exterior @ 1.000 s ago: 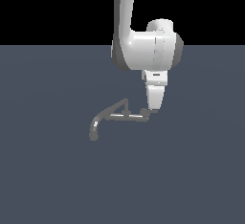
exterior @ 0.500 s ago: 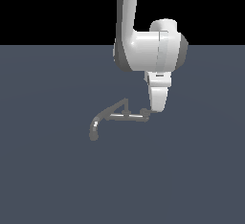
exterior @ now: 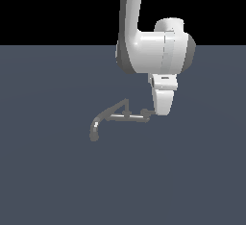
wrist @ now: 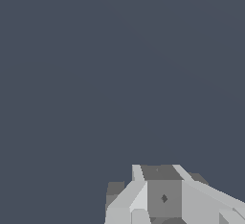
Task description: Turn on the faucet by rotating a designated handle.
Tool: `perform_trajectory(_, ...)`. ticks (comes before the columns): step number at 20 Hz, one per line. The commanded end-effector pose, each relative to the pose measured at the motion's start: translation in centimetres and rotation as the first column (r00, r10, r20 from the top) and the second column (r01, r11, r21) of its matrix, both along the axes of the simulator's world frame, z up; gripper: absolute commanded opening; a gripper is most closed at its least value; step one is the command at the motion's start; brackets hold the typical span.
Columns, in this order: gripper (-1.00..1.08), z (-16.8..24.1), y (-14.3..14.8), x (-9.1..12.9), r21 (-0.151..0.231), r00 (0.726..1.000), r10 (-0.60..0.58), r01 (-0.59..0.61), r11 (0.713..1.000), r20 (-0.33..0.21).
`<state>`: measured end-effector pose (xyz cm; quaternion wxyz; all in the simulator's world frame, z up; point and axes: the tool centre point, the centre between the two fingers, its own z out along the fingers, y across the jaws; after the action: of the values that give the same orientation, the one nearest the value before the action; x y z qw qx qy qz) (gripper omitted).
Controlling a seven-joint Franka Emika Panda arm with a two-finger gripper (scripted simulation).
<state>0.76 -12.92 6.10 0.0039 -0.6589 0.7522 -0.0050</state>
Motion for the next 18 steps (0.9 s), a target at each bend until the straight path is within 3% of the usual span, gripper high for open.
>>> perform_trajectory(1,-1.00,0.0,0.3,-1.2,0.003,1.000,0.000,0.000,1.000,-0.010)
perform_trajectory(7,-1.00,0.0,0.5,-3.2,0.002,1.000,-0.002,0.002,1.000,-0.012)
perform_trajectory(9,-1.00,-0.2,-0.1,-2.4,-0.002,1.000,-0.009,0.009,1.000,0.001)
perform_trajectory(18,-1.00,-0.1,2.9,-4.8,0.002,1.000,-0.003,0.003,1.000,-0.010)
